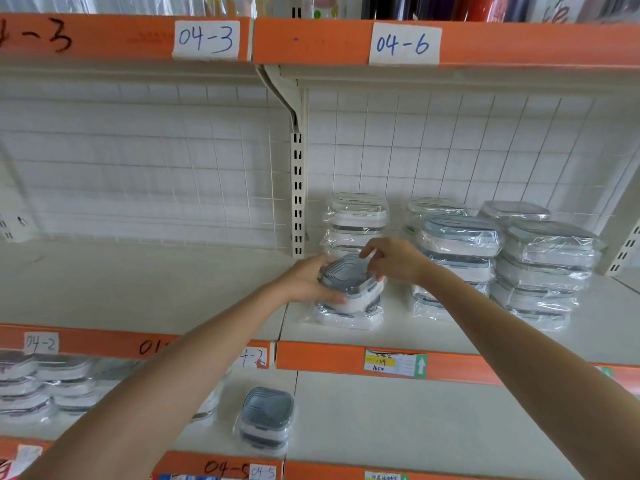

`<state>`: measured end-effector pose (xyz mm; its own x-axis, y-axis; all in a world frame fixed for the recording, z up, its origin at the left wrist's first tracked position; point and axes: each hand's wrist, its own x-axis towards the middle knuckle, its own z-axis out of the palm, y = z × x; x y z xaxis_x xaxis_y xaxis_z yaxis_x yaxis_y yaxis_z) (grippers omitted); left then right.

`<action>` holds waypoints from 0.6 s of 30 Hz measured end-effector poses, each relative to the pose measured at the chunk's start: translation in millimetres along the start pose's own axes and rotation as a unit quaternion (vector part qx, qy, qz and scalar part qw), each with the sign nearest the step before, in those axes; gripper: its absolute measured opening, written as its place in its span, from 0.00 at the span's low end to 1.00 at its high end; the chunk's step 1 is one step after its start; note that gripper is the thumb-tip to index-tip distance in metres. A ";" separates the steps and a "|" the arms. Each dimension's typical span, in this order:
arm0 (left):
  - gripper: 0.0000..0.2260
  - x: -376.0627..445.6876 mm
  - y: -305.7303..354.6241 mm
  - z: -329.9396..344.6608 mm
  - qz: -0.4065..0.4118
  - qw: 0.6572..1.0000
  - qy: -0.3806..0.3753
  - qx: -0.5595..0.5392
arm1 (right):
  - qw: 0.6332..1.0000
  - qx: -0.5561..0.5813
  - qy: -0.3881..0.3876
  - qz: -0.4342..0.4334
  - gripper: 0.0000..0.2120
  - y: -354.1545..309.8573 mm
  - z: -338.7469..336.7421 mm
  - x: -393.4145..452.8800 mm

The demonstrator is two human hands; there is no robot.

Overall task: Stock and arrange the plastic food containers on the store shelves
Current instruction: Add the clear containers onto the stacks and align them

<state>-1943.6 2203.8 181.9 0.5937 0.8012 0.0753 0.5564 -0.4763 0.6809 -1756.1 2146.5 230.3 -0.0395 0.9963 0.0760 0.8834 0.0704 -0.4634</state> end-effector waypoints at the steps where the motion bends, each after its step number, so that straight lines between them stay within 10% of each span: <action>1: 0.34 0.1 -0.7 -4.6 -0.007 1.000 -0.010 -0.011 | 0.999 -0.031 0.012 -0.015 0.16 0.6 -3.9 1.1; 6: 0.13 0.8 -3.1 -21.3 0.009 1.000 0.025 -0.011 | 0.978 -0.149 -0.140 -0.037 0.38 8.9 8.0 6.7; 18: 0.32 -8.8 5.0 -8.5 -0.143 0.989 -0.007 -0.043 | 0.979 -0.199 -0.051 0.010 0.37 16.9 26.7 19.0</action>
<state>-1950.9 2197.4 190.9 0.4274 0.8933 -0.1391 0.6521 -0.1981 0.7318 -1754.4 2168.0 200.4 -0.0495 0.9984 -0.0278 0.9955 0.0470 -0.0826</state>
